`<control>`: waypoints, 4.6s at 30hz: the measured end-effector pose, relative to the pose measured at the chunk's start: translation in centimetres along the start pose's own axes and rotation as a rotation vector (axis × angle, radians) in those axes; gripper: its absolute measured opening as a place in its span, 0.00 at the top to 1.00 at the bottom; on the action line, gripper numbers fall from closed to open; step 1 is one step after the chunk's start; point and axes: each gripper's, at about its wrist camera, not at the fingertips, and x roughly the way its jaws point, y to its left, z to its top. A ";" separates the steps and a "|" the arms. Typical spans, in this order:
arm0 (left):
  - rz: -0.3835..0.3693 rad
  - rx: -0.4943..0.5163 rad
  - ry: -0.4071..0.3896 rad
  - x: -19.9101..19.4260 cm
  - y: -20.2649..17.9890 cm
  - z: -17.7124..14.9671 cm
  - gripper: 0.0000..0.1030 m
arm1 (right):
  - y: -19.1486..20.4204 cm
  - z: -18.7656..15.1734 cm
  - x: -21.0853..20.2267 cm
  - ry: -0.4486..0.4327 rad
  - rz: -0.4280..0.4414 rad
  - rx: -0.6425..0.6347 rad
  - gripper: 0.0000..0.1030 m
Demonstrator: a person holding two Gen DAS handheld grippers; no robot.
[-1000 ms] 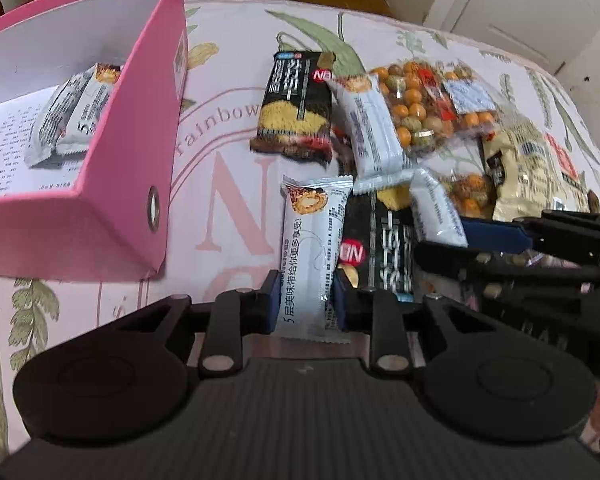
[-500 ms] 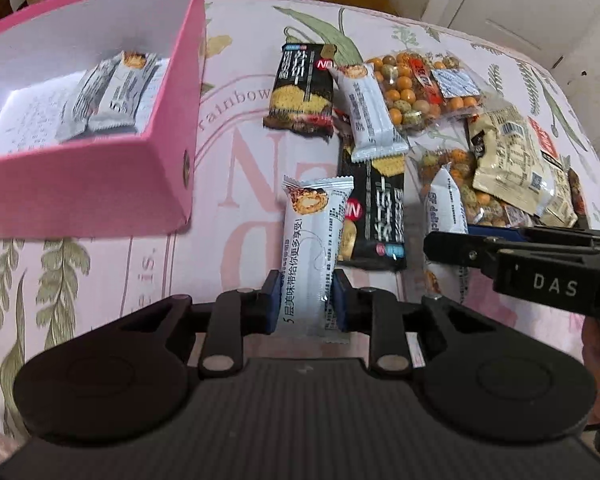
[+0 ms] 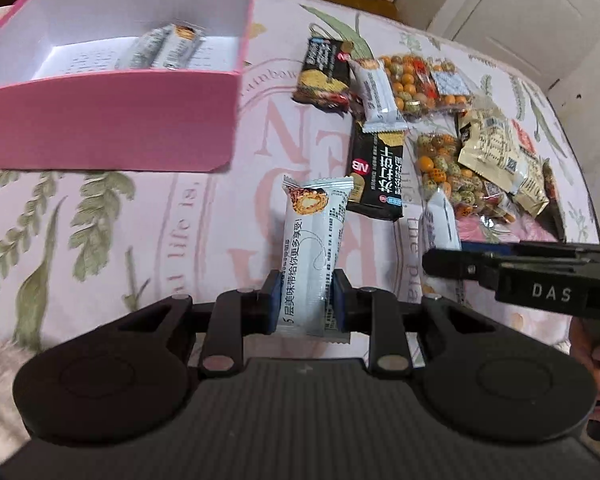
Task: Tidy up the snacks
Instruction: 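Carry both white bars into the pink box and open both tools, then grasp a black NB cracker pack with the left tool while the right tool grasps a white bar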
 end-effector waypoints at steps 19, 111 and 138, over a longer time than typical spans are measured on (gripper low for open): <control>0.017 -0.071 -0.338 -15.3 4.7 1.5 0.76 | 14.1 5.2 -6.9 -0.099 0.129 -0.356 0.69; -0.045 0.317 -0.092 2.7 -6.1 7.0 0.40 | -1.6 12.4 -1.8 0.025 -0.103 -0.157 0.40; -0.035 0.337 -0.143 12.5 -7.3 6.2 0.52 | -2.7 11.9 8.1 -0.174 -0.213 -0.421 0.63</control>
